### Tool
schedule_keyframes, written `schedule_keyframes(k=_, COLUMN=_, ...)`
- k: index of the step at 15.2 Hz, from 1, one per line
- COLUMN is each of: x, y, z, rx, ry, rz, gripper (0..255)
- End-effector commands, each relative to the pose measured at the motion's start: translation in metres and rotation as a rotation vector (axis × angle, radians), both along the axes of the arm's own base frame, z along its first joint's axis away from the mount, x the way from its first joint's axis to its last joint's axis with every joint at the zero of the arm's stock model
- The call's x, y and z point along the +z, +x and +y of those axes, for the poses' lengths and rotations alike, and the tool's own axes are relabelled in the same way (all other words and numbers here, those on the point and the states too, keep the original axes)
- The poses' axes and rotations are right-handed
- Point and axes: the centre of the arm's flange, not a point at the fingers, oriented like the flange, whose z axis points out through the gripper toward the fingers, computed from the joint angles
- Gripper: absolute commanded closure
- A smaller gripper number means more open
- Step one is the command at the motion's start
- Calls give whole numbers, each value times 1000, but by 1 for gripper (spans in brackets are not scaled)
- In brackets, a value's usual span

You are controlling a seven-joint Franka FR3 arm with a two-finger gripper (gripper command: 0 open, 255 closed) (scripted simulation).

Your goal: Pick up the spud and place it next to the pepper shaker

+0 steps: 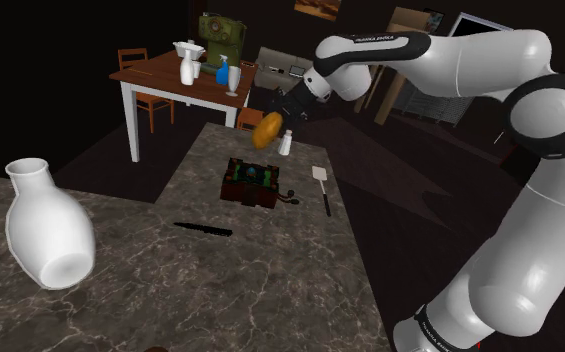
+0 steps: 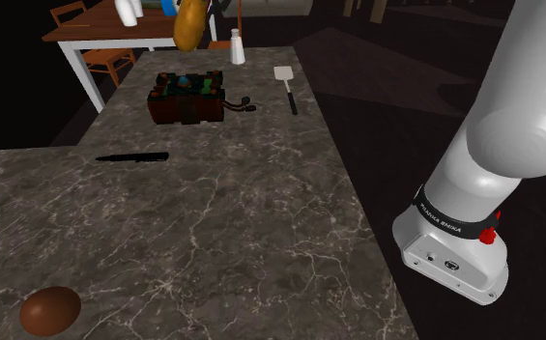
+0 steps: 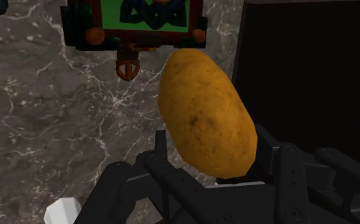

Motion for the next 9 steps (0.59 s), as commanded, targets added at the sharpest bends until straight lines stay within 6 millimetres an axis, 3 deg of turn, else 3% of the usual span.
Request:
schedule_keyframes(k=1, x=2, y=25, z=-13, rx=1, ry=0, rz=0, gripper=255)
schedule_keyframes(k=5, x=2, y=74, z=-35, rx=1, ry=0, rz=0, gripper=255)
schedule_keyframes(k=6, x=2, y=96, z=-45, rx=1, ry=0, rz=0, gripper=255)
schedule_keyframes(k=9, x=-13, y=96, z=-45, rx=1, ry=0, rz=0, gripper=255)
